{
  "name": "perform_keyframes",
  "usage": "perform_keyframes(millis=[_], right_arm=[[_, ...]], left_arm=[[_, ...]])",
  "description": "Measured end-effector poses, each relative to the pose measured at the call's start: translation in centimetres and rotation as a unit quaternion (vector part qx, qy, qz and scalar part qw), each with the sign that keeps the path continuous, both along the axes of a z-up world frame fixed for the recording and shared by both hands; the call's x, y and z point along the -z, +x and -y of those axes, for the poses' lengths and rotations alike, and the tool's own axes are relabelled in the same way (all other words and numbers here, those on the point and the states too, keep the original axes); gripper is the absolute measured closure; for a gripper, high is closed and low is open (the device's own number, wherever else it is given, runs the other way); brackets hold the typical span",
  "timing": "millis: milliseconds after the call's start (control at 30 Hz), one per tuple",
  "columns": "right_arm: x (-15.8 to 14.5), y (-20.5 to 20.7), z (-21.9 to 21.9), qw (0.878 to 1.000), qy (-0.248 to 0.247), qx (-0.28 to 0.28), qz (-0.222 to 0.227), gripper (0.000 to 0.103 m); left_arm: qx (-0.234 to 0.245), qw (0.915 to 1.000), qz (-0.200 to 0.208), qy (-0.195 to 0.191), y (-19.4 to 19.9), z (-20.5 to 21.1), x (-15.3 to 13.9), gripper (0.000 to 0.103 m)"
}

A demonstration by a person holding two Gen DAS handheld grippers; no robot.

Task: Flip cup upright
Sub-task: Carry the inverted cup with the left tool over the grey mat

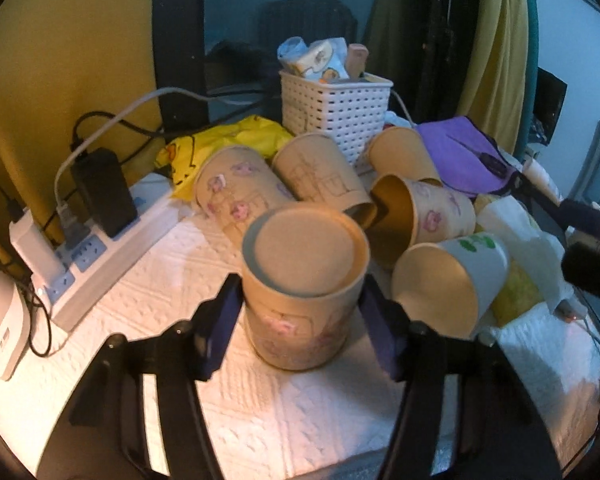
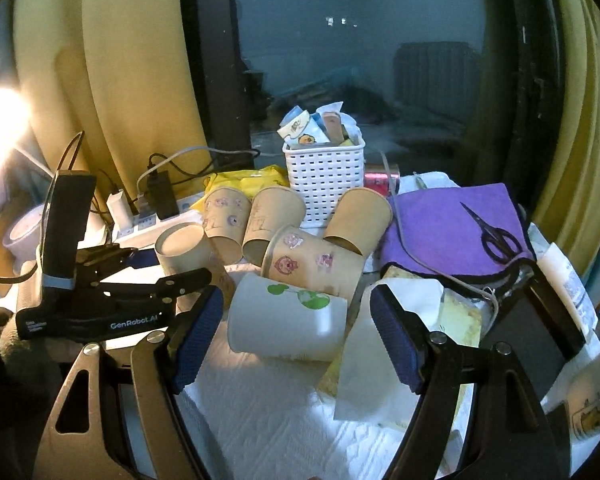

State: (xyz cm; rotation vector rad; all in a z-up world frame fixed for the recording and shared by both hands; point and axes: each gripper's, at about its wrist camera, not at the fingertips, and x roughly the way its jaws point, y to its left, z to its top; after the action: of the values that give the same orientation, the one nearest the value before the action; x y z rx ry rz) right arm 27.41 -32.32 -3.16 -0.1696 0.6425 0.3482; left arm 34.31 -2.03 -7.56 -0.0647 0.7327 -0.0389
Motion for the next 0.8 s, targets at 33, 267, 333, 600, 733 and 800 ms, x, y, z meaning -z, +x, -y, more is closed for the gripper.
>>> perform_keyframes(millis=[33,267,333,600,733,800], right_arm=[[-0.1,-0.2,0.0,1.0,0.0,0.001,0.0,0.024],[-1.2,-2.6,-0.5,1.0,-0.001,-0.004,0.005,0.024],[-1.3,-3.4,-0.9,1.0,-0.001,-0.005,0.004,0.024],[-1.8,-7.9,-2.7,1.0,0.003,-0.02,-0.002,0.024],[-1.5,-10.4,-3.7,0.999,-0.001,-0.03,-0.011,0.024],[-1.3,-11.5,-4.2,0.999,-0.003,-0.033,-0.015,0.024]], left_arm=[[0.0,1.0,0.002,-0.001,-0.3,-0.1,-0.2,0.043],[-0.021,0.9994,0.024,0.012,-4.7,-1.9,-2.6,0.043],[-0.032,0.9989,0.029,0.016,-6.7,-2.5,-3.3,0.043],[-0.061,0.9955,0.047,0.055,-14.8,-3.6,-4.9,0.043],[-0.065,0.9927,0.056,0.085,-18.7,-3.3,-5.0,0.043],[-0.065,0.9915,0.058,0.096,-20.5,-2.9,-4.8,0.043]])
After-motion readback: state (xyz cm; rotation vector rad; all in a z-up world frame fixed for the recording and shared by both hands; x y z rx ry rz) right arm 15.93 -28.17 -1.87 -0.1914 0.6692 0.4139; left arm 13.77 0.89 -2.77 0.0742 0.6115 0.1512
